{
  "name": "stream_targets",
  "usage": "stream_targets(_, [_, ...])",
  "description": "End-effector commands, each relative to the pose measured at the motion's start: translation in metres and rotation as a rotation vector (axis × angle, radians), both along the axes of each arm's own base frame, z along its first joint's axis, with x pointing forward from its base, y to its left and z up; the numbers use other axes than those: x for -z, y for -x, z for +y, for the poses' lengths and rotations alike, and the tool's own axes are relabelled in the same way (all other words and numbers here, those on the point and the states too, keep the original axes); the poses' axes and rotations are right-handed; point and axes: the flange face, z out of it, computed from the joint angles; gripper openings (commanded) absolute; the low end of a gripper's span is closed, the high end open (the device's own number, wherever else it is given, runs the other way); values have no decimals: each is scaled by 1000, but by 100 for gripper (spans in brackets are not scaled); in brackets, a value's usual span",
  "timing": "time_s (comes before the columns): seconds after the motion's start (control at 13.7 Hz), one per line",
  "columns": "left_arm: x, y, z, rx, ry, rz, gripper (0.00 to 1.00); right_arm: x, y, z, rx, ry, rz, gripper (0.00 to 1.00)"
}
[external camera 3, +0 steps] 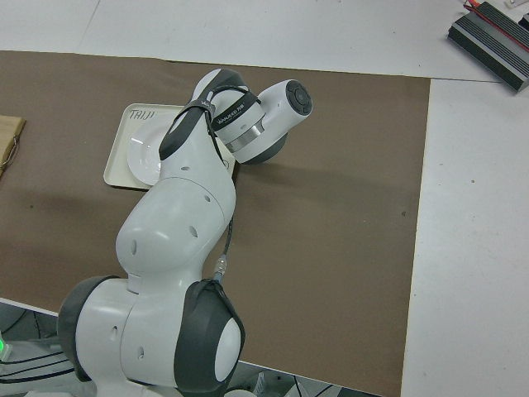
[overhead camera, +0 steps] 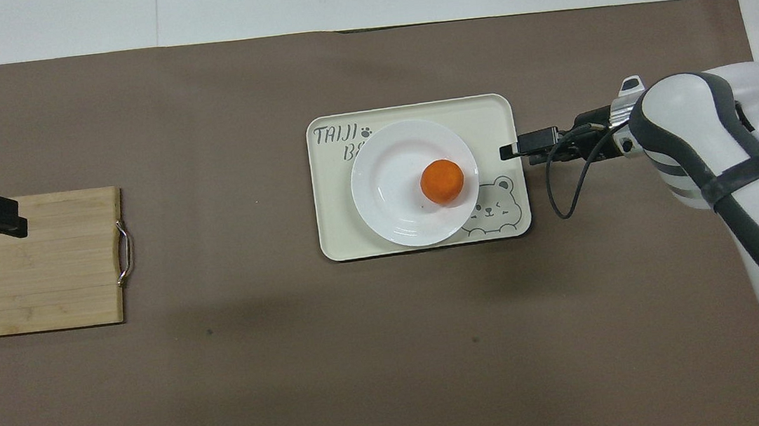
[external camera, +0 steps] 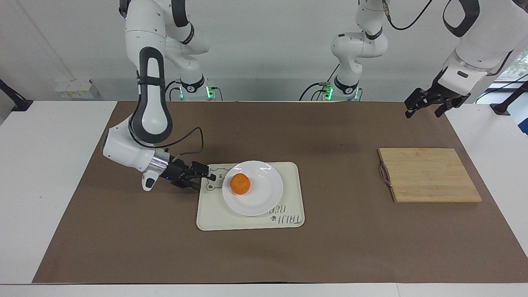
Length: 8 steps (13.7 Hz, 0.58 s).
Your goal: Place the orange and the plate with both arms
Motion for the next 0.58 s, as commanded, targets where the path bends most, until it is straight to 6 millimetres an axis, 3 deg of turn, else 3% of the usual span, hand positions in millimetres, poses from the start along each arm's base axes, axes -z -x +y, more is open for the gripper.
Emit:
stream_targets(0.0, [-3, 0, 1, -11, 4, 11, 100, -53, 0, -7, 21, 184, -22, 100])
stream_targets(0.29, [-3, 0, 2, -12, 4, 9, 100, -110, 15, -22, 17, 479, -35, 100])
stream_targets(0.51, [-3, 0, 2, -12, 4, 9, 100, -139, 29, -38, 14, 554, -16, 100])
